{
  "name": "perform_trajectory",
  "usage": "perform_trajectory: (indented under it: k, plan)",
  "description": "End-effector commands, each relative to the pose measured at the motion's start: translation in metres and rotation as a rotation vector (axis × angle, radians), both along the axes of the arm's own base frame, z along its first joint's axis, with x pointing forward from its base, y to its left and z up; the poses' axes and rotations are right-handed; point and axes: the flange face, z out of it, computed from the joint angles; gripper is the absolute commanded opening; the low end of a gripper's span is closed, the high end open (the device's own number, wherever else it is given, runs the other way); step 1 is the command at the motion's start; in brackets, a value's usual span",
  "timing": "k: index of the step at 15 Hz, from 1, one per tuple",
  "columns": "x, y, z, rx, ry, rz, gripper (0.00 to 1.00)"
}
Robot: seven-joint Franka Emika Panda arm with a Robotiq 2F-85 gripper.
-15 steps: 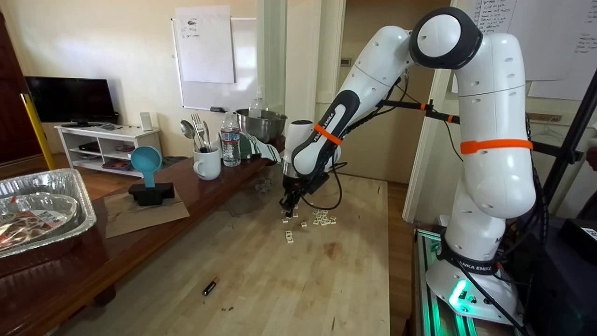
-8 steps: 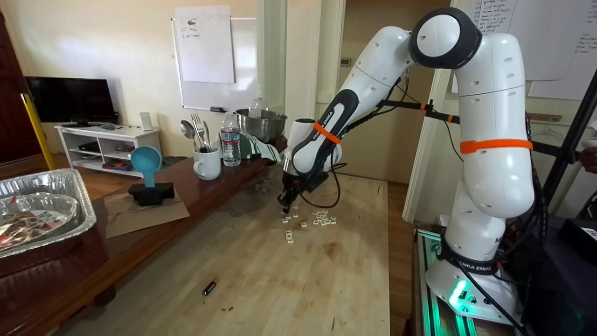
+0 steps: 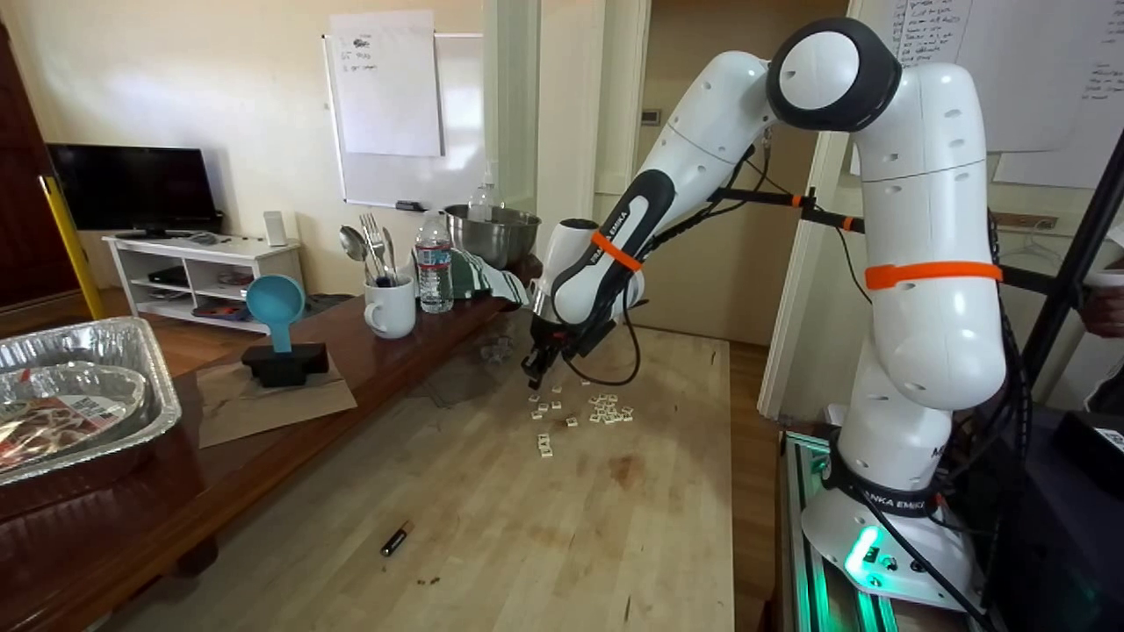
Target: Create the word 'Later' using the letter tiles on the tabletop.
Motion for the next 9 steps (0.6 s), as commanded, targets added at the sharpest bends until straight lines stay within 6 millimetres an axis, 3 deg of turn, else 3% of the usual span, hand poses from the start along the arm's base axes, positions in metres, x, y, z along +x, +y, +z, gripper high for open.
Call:
perform_trajectory:
  k: [1, 9]
  plan:
    - [0.007, -0.005, -0.009, -0.022, -0.014, 0.021, 0.0]
    - [0.009, 0.004, -0.026, -0.013, 0.024, 0.036, 0.0]
